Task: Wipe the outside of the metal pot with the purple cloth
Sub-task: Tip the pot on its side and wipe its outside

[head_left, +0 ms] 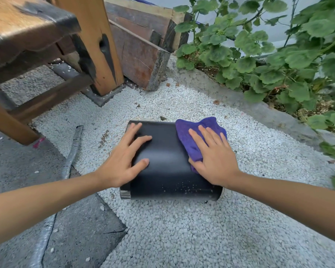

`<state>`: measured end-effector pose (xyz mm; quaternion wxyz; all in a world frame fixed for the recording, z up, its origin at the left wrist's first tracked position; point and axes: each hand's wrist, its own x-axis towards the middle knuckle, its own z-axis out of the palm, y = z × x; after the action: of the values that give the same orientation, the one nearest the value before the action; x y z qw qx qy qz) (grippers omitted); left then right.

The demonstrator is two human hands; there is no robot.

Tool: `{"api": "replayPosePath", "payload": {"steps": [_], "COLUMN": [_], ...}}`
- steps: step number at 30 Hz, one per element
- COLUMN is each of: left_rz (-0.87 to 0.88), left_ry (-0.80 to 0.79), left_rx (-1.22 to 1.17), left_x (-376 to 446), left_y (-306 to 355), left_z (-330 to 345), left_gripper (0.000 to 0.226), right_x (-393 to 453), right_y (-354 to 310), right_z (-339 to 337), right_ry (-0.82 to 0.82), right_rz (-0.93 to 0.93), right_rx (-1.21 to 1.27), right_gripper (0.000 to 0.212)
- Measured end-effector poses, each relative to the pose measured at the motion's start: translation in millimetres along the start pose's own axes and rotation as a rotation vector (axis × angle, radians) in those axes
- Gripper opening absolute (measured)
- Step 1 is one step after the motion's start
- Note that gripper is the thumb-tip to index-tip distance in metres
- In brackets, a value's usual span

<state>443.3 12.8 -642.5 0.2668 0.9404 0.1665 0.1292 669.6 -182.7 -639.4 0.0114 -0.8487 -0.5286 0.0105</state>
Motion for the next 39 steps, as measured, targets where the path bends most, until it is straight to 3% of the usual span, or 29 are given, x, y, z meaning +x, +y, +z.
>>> {"api": "replayPosePath", "payload": {"steps": [5, 9, 15, 20, 25, 30, 32, 35, 39], "left_rz": [0.109, 0.146, 0.014, -0.006, -0.066, -0.303, -0.447, -0.634, -0.8], "left_ry": [0.004, 0.027, 0.042, 0.082, 0.145, 0.167, 0.162, 0.168, 0.067], "left_rx": [-0.076, -0.17, -0.191, -0.186, -0.277, -0.629, -0.788, -0.767, -0.846], "left_x": [33, 71, 108, 117, 113, 130, 144, 158, 154], "left_y": [28, 65, 105, 110, 105, 98, 90, 77, 67], "left_z": [-14, -20, -6, -1, -2, -24, -42, -56, -39], "left_gripper": [0.042, 0.03, 0.018, 0.025, 0.032, 0.048, 0.047, 0.052, 0.054], "right_x": [8, 6, 1, 7, 3, 25, 54, 96, 107], "right_y": [29, 70, 89, 103, 92, 86, 95, 104, 101], "right_z": [2, 4, 16, 15, 13, -24, -50, -76, -53], "right_ry": [0.004, -0.076, 0.057, 0.071, 0.021, 0.061, -0.018, -0.168, -0.345], "right_rz": [0.144, 0.403, 0.488, 0.604, 0.697, 0.688, 0.645, 0.616, 0.623], "right_rx": [0.164, 0.365, 0.683, 0.706, 0.929, 0.689, 0.58, 0.447, 0.389], "right_gripper": [0.084, 0.074, 0.021, 0.022, 0.026, 0.029, 0.03, 0.027, 0.03]}}
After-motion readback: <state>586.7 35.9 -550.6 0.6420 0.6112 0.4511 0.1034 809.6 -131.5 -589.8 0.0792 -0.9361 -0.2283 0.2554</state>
